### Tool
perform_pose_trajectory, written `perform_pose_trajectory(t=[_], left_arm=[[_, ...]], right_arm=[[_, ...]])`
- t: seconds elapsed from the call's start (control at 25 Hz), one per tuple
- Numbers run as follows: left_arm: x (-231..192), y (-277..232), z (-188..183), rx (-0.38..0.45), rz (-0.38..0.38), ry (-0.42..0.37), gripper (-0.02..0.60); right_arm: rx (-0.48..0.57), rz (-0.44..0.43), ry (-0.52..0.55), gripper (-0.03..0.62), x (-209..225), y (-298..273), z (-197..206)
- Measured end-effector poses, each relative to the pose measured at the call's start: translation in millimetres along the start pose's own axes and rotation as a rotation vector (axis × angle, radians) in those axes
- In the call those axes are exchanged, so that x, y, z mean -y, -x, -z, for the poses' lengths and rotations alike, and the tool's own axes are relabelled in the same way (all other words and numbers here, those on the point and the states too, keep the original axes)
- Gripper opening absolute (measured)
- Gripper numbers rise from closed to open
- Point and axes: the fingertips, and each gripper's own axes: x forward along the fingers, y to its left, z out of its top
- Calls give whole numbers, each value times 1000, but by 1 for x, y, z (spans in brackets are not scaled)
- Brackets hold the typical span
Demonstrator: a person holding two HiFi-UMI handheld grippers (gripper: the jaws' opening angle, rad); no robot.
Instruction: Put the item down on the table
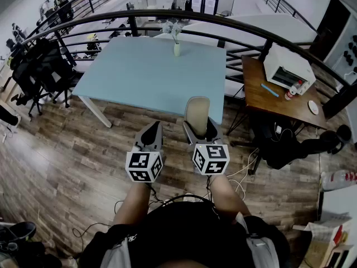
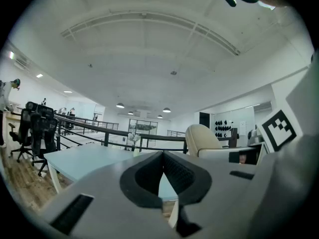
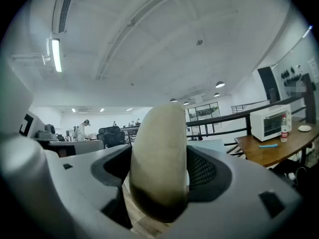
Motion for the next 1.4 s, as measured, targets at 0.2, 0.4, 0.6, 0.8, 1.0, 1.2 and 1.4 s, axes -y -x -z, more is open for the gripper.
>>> perform_pose_trajectory(t=[0.2,0.4,0.6,0.8,1.0,1.2,1.4], left_arm=[[5,7,-6,8,5,1,14],[9,11,-11,20,7,-7,14],[13,15,-18,29,20,1,14],[9,23,-29,50,31,-4,14],[3,37,-29,62,61,-10,14],[-11,49,-26,68,78,-21,14],[-18,51,-23,66,84,-23,14]], right_arm=[[3,-8,2,347,-6,7,-4],[14,-25,-1,348,-10,10,-5],[26,-10,-9,348,-11,14,-12],[29,5,-13,348,-19,18,-17],[43,27,-7,348,-35,25,-16],[58,47,-2,348,-51,27,-12],[79,53,9,348,-58,24,-16]])
